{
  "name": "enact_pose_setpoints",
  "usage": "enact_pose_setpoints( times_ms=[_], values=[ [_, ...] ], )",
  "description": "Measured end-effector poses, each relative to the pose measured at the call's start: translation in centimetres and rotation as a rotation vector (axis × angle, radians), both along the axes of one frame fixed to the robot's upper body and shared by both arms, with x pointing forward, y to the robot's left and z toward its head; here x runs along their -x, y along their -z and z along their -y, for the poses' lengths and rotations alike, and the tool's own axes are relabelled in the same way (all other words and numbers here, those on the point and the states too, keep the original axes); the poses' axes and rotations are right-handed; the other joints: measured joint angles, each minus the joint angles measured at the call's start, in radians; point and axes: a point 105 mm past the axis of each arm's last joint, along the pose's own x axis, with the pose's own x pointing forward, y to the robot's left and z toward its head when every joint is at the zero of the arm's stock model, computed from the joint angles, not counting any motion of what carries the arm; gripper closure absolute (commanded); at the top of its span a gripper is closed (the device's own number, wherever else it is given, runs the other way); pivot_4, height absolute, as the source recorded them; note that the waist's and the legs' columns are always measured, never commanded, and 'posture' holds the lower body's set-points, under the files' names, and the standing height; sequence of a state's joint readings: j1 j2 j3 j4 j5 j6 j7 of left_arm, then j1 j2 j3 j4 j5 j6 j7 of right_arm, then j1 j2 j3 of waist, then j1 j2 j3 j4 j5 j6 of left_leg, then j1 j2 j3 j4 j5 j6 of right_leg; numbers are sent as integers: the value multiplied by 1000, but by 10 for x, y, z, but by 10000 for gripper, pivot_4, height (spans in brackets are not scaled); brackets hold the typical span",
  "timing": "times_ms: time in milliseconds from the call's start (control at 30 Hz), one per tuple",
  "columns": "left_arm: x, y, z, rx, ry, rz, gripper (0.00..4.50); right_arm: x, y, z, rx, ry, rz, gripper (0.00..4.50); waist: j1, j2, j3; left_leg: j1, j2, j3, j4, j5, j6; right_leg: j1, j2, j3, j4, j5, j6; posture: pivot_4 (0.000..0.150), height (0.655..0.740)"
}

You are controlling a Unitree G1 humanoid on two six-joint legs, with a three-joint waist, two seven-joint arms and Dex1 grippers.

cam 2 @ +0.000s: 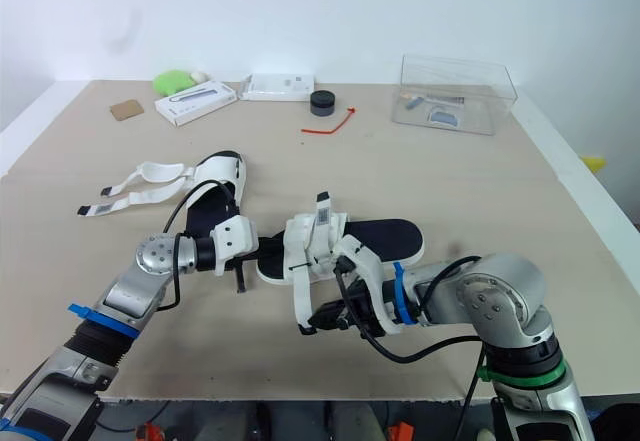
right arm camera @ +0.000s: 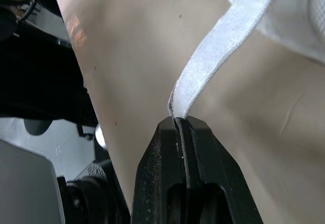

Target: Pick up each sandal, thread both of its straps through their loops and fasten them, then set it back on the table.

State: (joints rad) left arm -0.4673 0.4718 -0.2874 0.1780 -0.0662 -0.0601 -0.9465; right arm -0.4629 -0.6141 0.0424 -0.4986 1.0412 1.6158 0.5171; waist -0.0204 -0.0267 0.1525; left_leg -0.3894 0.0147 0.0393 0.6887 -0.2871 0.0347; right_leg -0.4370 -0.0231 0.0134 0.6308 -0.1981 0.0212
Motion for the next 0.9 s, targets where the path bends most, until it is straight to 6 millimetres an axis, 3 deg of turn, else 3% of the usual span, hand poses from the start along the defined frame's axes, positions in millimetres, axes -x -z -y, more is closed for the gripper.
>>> enact_pose_setpoints(
  times_ms=[367, 500, 600, 667, 733, 767, 800, 867, 900],
  values=[
    [0, 0, 0, 1, 1, 2, 45000, 11, -5, 3, 1, -68, -29, 44905, 0, 0, 0, 0, 0, 0, 0, 0, 0, 0, 0, 0, 0, 0, 0, 1500, 7400],
    [0, 0, 0, 1, 1, 2, 45000, 14, -7, 4, 2, -84, -36, 33373, 0, 0, 0, 0, 0, 0, 0, 0, 0, 0, 0, 0, 0, 0, 0, 1500, 7400],
    [0, -1, 0, 1, -1, 4, 45000, 12, -6, 18, 93, -83, 52, 17858, 1, 1, 0, 0, -1, 0, 0, 0, 0, 0, -1, 0, 0, -1, 1, 1500, 7400],
    [1, 0, 0, 0, 0, 1, 45000, 11, -4, 27, 149, -84, 98, 15867, 1, 0, 0, 0, -1, 0, -1, 0, 0, 0, 0, 0, 0, -2, 2, 1500, 7400],
    [0, 0, 0, -4, 0, 2, 45000, 6, -1, 34, 222, -154, 313, 15867, 1, 0, -1, 0, -1, 0, -1, 0, 0, 0, 0, 0, 0, -2, 2, 1500, 7400],
    [0, 0, -1, -4, 0, 2, 45000, 5, 0, 34, 222, -157, 319, 15867, 1, 0, -1, 1, -1, 0, -1, 0, 0, 0, 0, -1, 0, -3, 3, 1500, 7400],
    [0, 1, -1, -5, -1, -2, 45000, -2, -2, 33, 229, -197, 462, 15867, 1, 0, -1, 1, -1, 0, 0, 0, 0, 0, 1, -2, 0, -2, 3, 1500, 7400],
    [-2, 2, -1, -8, -5, -2, 45000, -16, -15, 25, 222, -470, 999, 15867, 1, 0, -1, 4, -1, 5, 0, 1, -1, 1, 3, 0, 0, -1, 6, 1500, 7400],
    [-2, 2, -1, -8, -4, -2, 45000, -16, -15, 25, 224, -481, 1011, 15867, 1, 0, -1, 4, -1, 5, 0, 1, -1, 1, 3, 1, 0, -1, 5, 1500, 7400]
  ],
)
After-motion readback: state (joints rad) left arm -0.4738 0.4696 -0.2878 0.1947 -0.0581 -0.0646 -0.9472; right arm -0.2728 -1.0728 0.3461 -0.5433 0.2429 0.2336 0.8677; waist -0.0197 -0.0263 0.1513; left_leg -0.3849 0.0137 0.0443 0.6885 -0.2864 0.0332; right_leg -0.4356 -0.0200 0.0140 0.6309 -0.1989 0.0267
